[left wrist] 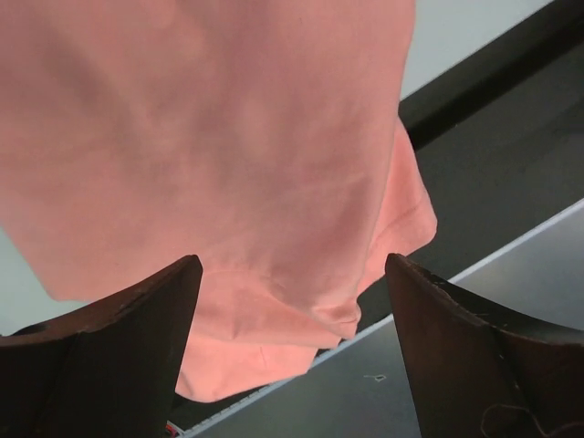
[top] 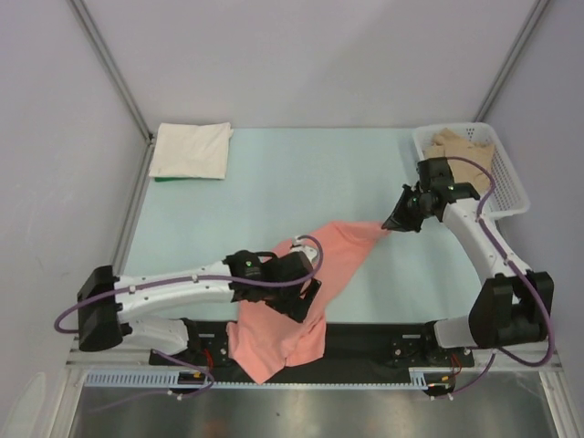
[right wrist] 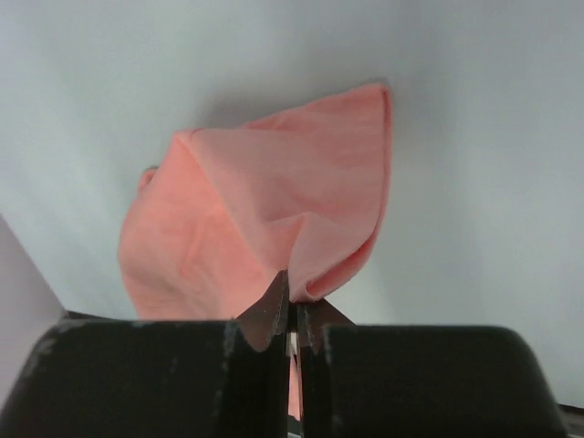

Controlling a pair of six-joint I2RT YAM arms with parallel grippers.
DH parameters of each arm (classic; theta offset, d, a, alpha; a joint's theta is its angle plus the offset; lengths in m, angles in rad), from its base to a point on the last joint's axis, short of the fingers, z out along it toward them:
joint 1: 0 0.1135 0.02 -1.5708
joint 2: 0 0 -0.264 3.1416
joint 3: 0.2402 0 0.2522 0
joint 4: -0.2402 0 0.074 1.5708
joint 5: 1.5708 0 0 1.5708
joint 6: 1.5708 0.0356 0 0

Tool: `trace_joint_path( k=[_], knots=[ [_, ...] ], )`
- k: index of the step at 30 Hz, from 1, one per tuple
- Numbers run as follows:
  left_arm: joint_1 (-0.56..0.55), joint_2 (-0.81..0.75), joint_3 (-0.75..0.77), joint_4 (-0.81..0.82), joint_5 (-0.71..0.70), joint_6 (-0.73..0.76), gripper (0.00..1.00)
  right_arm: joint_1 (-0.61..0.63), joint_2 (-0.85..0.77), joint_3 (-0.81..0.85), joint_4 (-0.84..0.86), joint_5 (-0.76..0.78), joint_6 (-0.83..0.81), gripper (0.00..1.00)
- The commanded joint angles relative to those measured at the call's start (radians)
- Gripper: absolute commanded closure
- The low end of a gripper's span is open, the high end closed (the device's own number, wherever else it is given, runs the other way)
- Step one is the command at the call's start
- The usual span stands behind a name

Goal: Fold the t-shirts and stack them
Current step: Move the tshirt to the center of the board, then flatten the tshirt out

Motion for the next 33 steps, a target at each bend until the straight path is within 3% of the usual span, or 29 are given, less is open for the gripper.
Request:
trace_joint_path(
  k=[1, 6, 10, 12, 15, 16, 18, 23, 26, 27, 28, 30, 33],
  knots=[
    [-0.096, 0.084, 0.046, 0.007, -0.091, -0.098, 0.12, -0.024, -0.103, -0.007, 0.022, -0.085, -0.033, 0.95],
    [-0.162, 0.198, 0.051, 0.023, -0.073, -0.121, 0.19, -0.081, -0.14, -0.007, -0.002, -0.115, -0.079, 0.94],
    [-0.164, 0.231, 0.008, 0.106, -0.059, -0.143, 0.38, -0.107, -0.168, -0.015, -0.013, -0.14, -0.088, 0.94],
    [-0.158, 0.24, -0.006, 0.131, -0.05, -0.146, 0.39, -0.105, -0.183, -0.022, -0.015, -0.155, -0.082, 0.94],
    [-0.164, 0.252, -0.01, 0.172, -0.032, -0.135, 0.62, -0.099, -0.198, -0.041, -0.004, -0.168, -0.067, 0.94],
    [-0.164, 0.255, 0.006, 0.158, -0.038, -0.14, 0.82, -0.099, -0.2, -0.042, -0.008, -0.165, -0.065, 0.94],
    [-0.164, 0.246, 0.026, 0.086, -0.088, -0.147, 1.0, -0.09, -0.2, -0.032, -0.025, -0.143, -0.068, 0.94],
    [-0.147, 0.177, 0.089, -0.102, -0.229, -0.169, 1.0, -0.078, -0.2, 0.034, -0.057, -0.126, -0.05, 0.97],
    [-0.133, 0.132, 0.268, -0.396, -0.471, -0.227, 1.0, -0.07, -0.189, 0.152, -0.12, -0.076, -0.045, 1.0],
    [-0.126, 0.128, 0.336, -0.493, -0.638, -0.261, 1.0, -0.064, -0.191, 0.18, -0.137, -0.053, -0.047, 1.0],
    [-0.119, 0.128, 0.462, -0.62, -0.698, -0.26, 1.0, -0.061, -0.191, 0.247, -0.177, -0.039, -0.045, 1.0],
    [-0.066, 0.071, 0.601, -0.621, -0.784, -0.114, 1.0, -0.043, -0.195, 0.308, -0.211, -0.022, -0.033, 1.0],
    [0.037, -0.021, 0.712, -0.616, -0.895, -0.076, 1.0, -0.007, -0.212, 0.434, -0.242, -0.057, -0.007, 1.0]
  ],
)
